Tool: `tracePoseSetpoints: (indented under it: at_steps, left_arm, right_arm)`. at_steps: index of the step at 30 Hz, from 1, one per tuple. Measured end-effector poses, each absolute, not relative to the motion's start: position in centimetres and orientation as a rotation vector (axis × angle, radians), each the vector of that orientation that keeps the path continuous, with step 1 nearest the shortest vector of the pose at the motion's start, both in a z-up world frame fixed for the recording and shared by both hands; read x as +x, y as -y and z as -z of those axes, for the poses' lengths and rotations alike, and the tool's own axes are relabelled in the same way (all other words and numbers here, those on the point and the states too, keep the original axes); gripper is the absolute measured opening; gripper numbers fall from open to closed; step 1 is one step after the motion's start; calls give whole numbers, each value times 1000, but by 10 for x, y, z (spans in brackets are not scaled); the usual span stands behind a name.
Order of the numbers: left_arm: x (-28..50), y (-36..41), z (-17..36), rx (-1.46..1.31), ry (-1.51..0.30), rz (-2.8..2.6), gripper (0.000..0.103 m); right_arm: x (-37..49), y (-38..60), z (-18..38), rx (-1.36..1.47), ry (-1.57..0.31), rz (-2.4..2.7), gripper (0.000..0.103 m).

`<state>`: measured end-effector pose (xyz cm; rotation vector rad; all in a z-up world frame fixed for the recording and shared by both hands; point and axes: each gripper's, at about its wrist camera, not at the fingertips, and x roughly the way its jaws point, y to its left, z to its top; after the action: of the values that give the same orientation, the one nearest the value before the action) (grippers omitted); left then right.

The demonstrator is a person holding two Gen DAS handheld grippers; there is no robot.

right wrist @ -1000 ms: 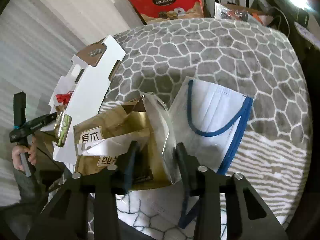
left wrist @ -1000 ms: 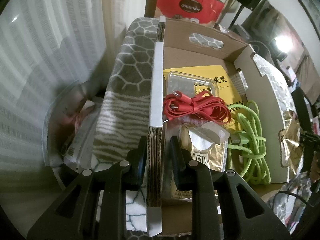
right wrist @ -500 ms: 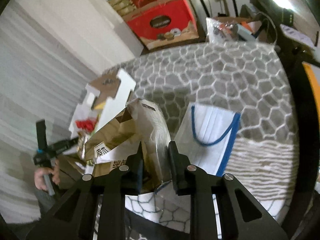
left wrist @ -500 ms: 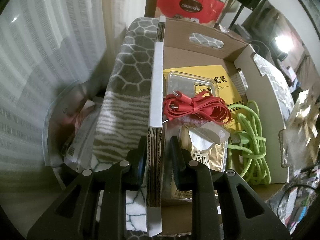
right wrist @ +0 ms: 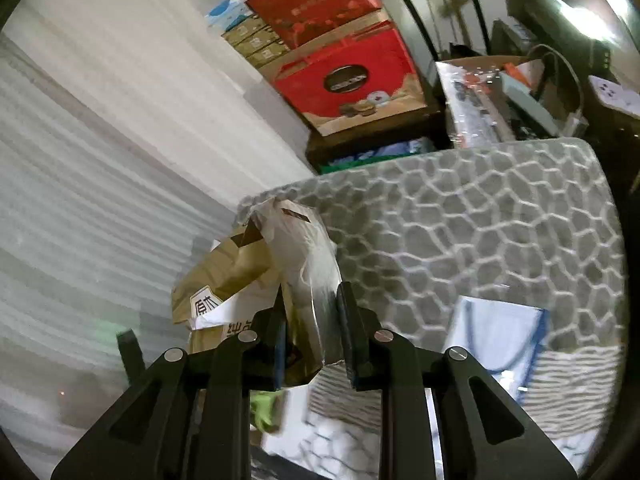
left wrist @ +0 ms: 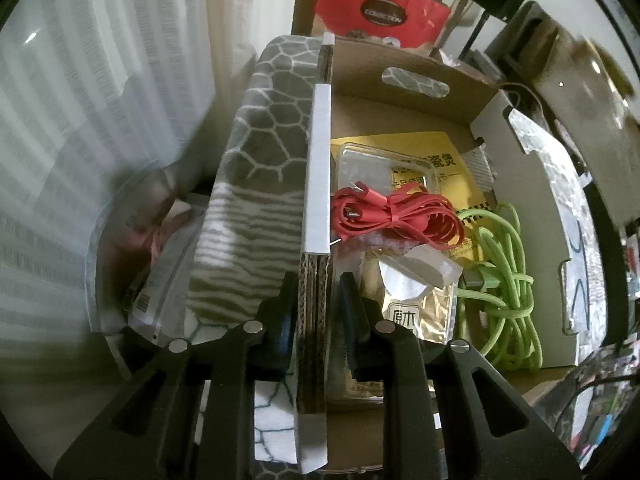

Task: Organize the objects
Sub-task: 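Lower the brown-gold parcel into the box and open the right tool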

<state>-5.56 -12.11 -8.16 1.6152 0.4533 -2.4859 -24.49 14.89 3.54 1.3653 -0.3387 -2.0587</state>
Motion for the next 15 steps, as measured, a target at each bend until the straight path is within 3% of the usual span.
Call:
tracePoseSetpoints:
  at_steps: [15]
  left_arm:
    - [-54, 121, 83, 1604, -450, 2487, 18]
  right_arm:
    - [-250, -45, 17, 1497, 563, 2081, 22]
